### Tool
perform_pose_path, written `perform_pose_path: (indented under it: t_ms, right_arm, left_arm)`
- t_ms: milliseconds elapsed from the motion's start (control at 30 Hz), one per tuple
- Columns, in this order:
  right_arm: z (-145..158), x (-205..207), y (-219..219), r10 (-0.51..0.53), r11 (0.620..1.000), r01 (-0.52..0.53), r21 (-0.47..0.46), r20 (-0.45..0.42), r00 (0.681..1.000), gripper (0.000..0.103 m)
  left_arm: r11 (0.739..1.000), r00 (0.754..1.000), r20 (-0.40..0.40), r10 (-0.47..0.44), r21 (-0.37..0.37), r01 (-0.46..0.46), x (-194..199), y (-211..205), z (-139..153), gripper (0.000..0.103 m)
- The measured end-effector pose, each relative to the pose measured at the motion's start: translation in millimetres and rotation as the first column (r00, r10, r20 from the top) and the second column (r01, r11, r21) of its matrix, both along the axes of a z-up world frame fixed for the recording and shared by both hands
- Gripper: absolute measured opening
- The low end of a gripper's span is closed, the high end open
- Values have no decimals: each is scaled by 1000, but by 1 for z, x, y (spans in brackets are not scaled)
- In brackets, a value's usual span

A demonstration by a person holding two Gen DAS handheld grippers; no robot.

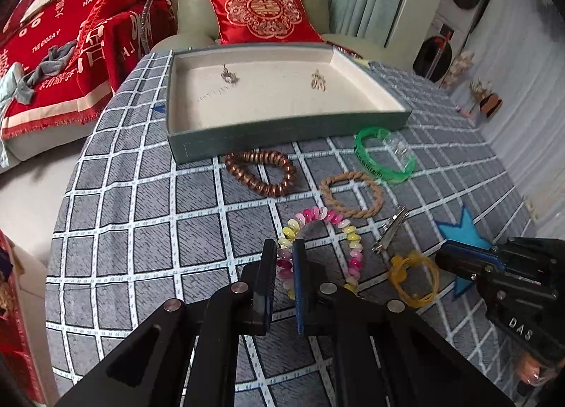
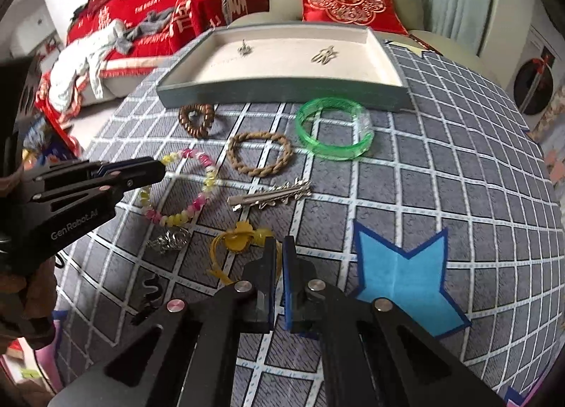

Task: Organize jewelry
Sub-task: 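Grasp the pink-and-yellow beaded bracelet with the left tool while the right tool grasps the yellow cord hair tie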

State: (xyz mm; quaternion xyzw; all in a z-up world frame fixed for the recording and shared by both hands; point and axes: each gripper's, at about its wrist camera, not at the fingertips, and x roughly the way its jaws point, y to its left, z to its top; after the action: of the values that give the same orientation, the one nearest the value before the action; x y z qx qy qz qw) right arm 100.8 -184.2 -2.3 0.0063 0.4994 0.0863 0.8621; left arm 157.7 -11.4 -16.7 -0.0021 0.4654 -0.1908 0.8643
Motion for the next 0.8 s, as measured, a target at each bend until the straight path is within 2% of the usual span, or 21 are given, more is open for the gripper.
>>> perform_pose_path:
  t_ms: [167,300,333,400,433,467,600,633,667,700,733,767,800]
  right_arm:
    - [17,-1,-11,-25,998,24,51,23,999,4]
    - [13,2,-6,35,998,-35,46,2,999,5]
    - [10,3,-4,48,998,-48,34,-7,999,8]
    - [4,5,3,83,997,-83,12,-19,996,32]
    - [1,6,6,93,996,-93,-4,-18,996,50]
    - [-3,7,9,100,995,-100,-25,-18,995,54]
    - [-12,10,14,125,991,-127,-51,-33,992,53]
    - [-15,11,17,131,989,-133,-63,-36,991,50]
    - [-18,13,20,138,987,-141,-81,-43,989,43]
    - [-22,14,23,148,983,-153,-98,-49,988,43]
    - [-21,13,25,157,982,-159,-106,-34,987,31]
    - [-21,14,27,164,981,-167,-96,-38,986,11]
    - [-20,14,28,161,982,-165,-94,-42,986,4]
  left_arm:
    - [999,1000,16,7,-35,-6,-2,9,13,24]
    - [999,1000,26,12,-33,-11,-3,11,17,24]
    - [999,1000,25,16,-33,-15,-4,12,18,24]
    - [999,1000,20,23,-35,-22,-3,14,17,24]
    - [999,1000,20,24,-35,-24,-4,15,17,24]
    - [999,999,20,26,-34,-26,-4,15,17,24]
    - [999,999,18,28,-29,-28,-4,17,17,24]
    - [999,999,17,29,-29,-28,-4,18,16,24]
    - [999,999,15,30,-29,-30,-3,17,16,24]
    - [999,999,12,33,-29,-32,-3,18,15,24]
    - [999,999,10,33,-29,-33,-2,18,15,24]
    - [999,999,10,33,-29,-33,-3,18,14,24]
    - [999,999,10,33,-27,-33,-3,19,14,24]
